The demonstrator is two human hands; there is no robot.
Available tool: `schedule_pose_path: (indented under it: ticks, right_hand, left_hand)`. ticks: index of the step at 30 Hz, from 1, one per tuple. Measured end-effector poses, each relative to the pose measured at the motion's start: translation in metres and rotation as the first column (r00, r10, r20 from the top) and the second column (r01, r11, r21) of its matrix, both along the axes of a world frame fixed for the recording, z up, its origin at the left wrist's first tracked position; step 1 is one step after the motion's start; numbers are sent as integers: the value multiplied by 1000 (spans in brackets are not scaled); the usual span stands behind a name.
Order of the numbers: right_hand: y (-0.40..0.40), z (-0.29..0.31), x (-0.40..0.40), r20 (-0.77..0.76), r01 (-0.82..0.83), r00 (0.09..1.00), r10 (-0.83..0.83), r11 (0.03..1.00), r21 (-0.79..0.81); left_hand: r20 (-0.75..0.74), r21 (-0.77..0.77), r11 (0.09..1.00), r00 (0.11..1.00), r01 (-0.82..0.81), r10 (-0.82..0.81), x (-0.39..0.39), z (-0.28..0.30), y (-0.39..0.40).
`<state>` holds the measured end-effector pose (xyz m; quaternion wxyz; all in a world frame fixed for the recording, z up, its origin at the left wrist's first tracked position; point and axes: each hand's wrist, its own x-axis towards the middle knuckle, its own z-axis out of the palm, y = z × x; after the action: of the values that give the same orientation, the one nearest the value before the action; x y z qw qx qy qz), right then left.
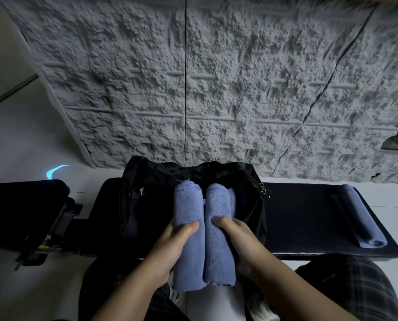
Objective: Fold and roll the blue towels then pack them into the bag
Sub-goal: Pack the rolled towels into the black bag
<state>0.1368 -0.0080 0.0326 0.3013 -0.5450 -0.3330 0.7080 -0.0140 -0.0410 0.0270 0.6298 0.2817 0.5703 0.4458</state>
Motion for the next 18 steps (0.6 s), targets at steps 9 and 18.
schedule_pose_path:
  ticks: [9, 18]
  right_hand:
    - [8, 3, 11, 205, 53, 978, -45, 998, -33]
    - [48, 24, 14, 119, 117, 986, -118, 993, 16]
  left_hand:
    - [-185, -46, 998, 982, 37, -45, -21, -6, 8]
    - [-163, 8, 1000, 986, 25, -23, -36, -6, 10]
